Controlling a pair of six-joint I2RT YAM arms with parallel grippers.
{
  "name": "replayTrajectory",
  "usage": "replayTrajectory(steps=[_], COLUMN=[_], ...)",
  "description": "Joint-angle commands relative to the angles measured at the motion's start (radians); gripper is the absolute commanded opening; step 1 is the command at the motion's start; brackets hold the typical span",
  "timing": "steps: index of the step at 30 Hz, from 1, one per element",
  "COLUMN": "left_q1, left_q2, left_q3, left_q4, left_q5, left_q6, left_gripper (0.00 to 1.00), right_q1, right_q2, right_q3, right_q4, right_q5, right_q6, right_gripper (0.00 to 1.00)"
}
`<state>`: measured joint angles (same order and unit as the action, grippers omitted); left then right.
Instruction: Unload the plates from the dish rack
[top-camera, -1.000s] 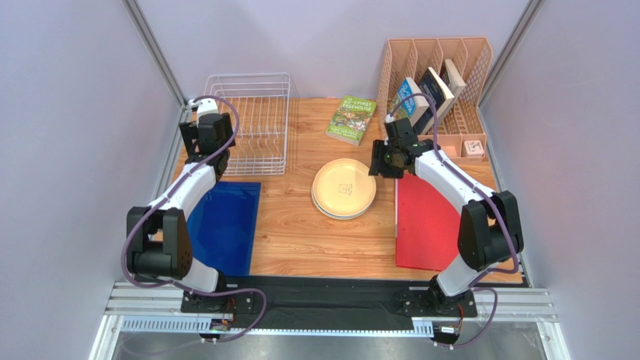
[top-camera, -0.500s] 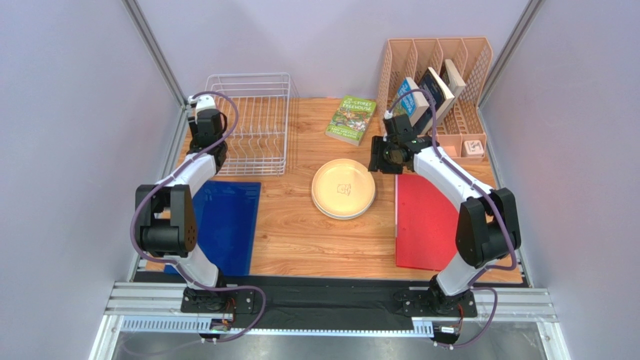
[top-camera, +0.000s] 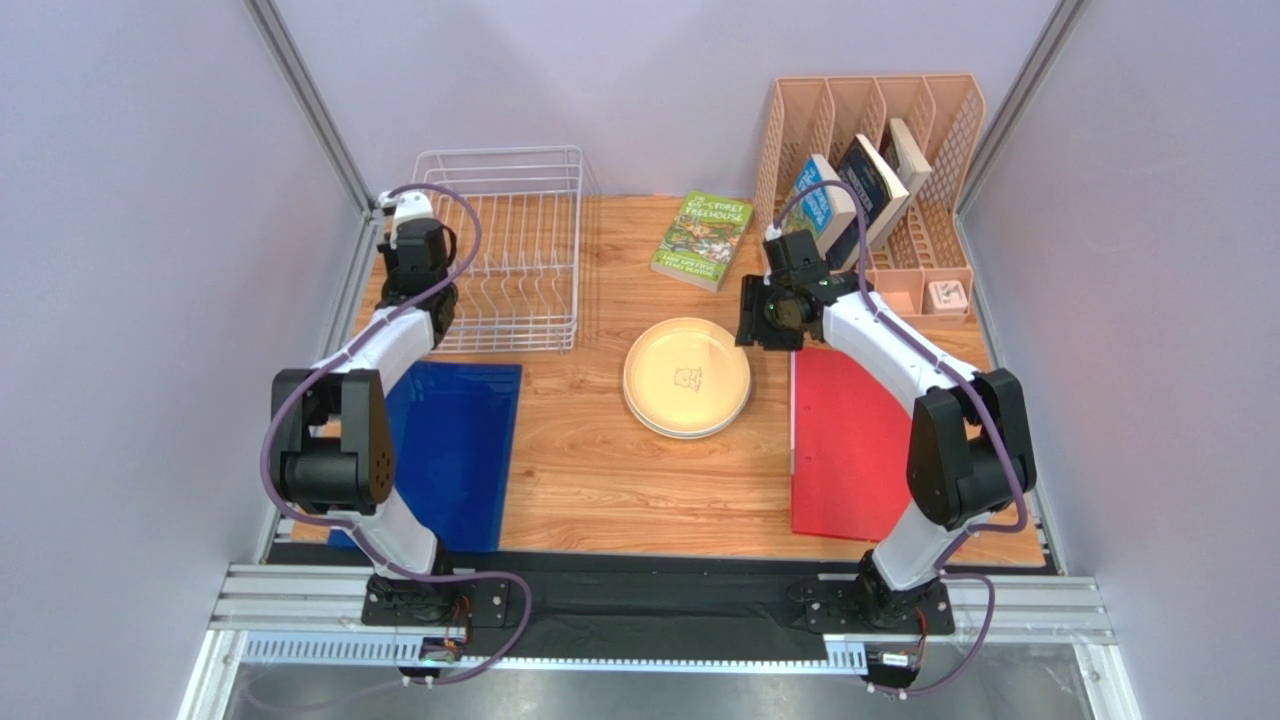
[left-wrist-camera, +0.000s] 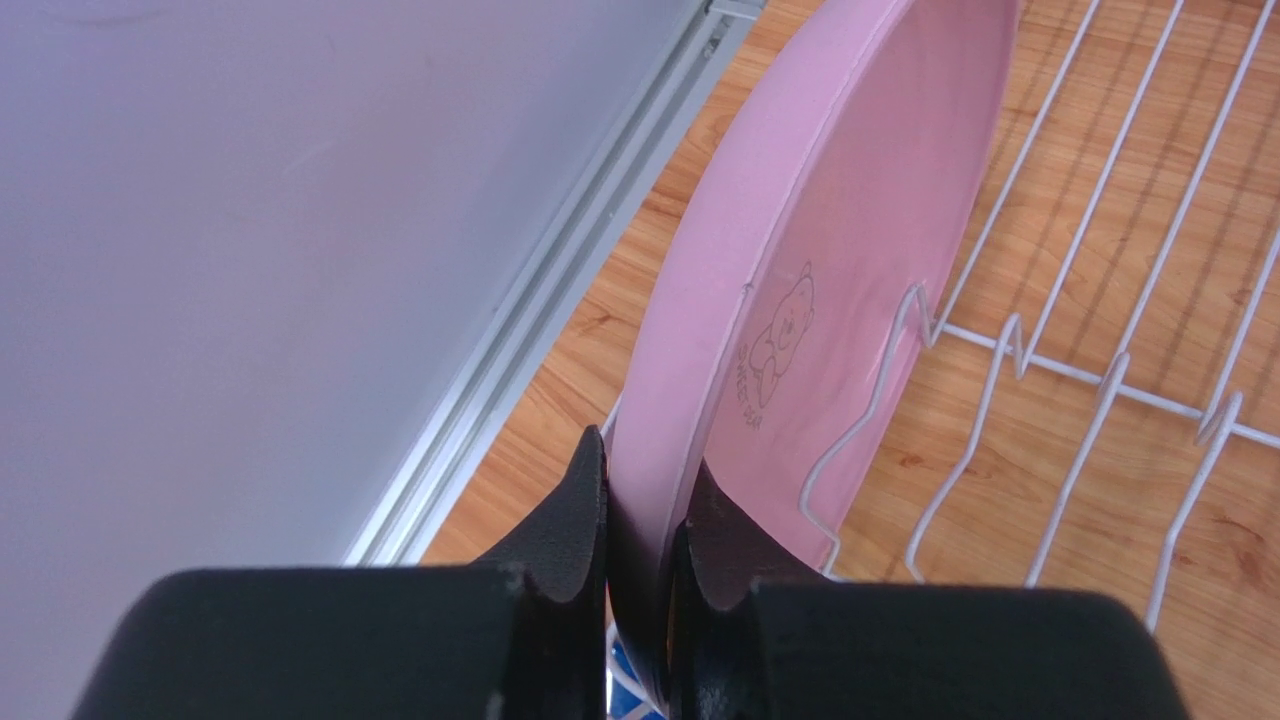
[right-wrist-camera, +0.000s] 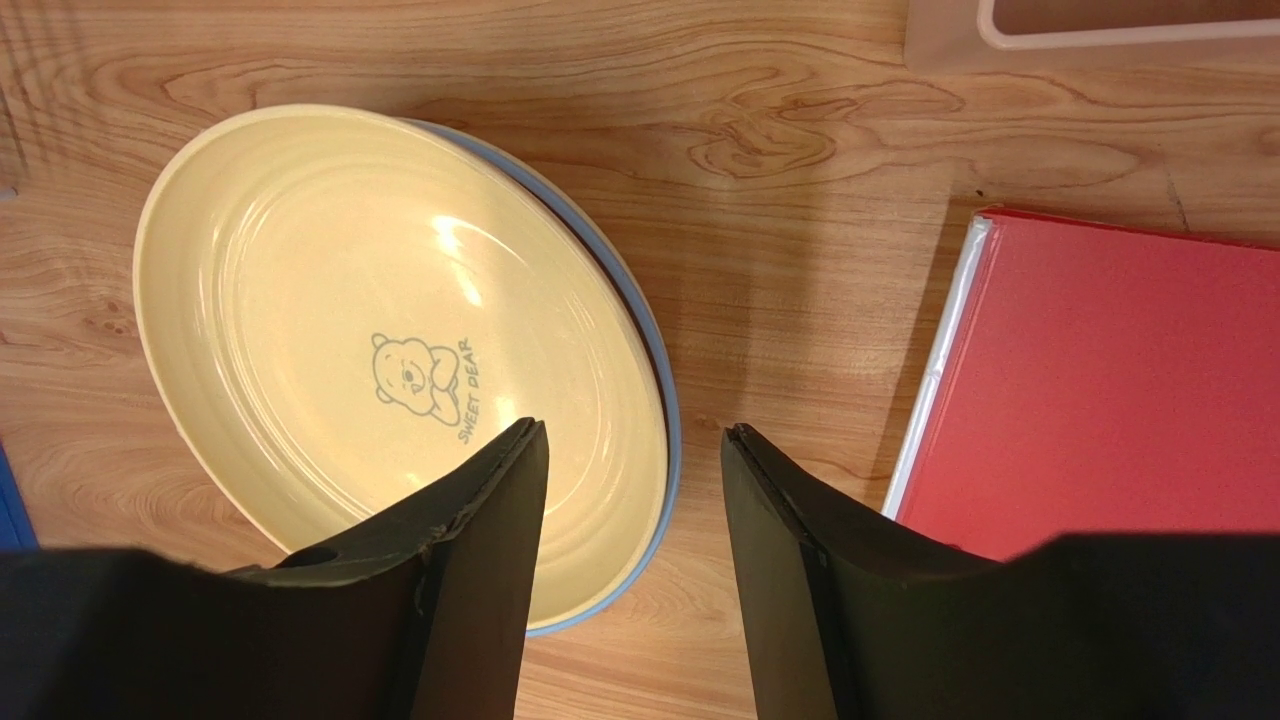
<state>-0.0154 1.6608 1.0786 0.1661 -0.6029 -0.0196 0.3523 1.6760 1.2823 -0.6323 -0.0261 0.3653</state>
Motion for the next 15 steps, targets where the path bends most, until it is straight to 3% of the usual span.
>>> replayTrajectory(steps=[1, 7, 10, 12, 15], left_q1=[-0.05, -0.107, -0.12, -0.121, -0.123], left_q2=[-0.05, -0.1, -0.182, -0.238, -0.344], left_q3=[0.015, 0.009, 0.015, 0.038, 0.056], left_q4=[0.162, 0.273, 0.169, 0.002, -0.206], left_q5=[-0.222, -0.34, -0.301, -0.247, -0.043], left_q6=[0.105, 0.234, 0.189, 0.071, -0.097], left_gripper=[0.0, 0.0, 0.0, 0.0, 0.0], right_q1=[0.007, 0.011, 0.013, 0.013, 0.014], right_q2=[-0.019, -0.039, -0.062, -0.084, -0.114], right_q3=[0.028, 0.023, 0.025, 0.028, 0.025], right_q4=[0.016, 0.013, 0.014, 0.023, 0.057], right_q5=[0.025, 0.064, 0.066, 0.054, -0.011], right_q6=[-0.016, -0.016, -0.016, -0.016, -0.011], right_gripper=[0.52, 0.52, 0.52, 0.52, 0.52])
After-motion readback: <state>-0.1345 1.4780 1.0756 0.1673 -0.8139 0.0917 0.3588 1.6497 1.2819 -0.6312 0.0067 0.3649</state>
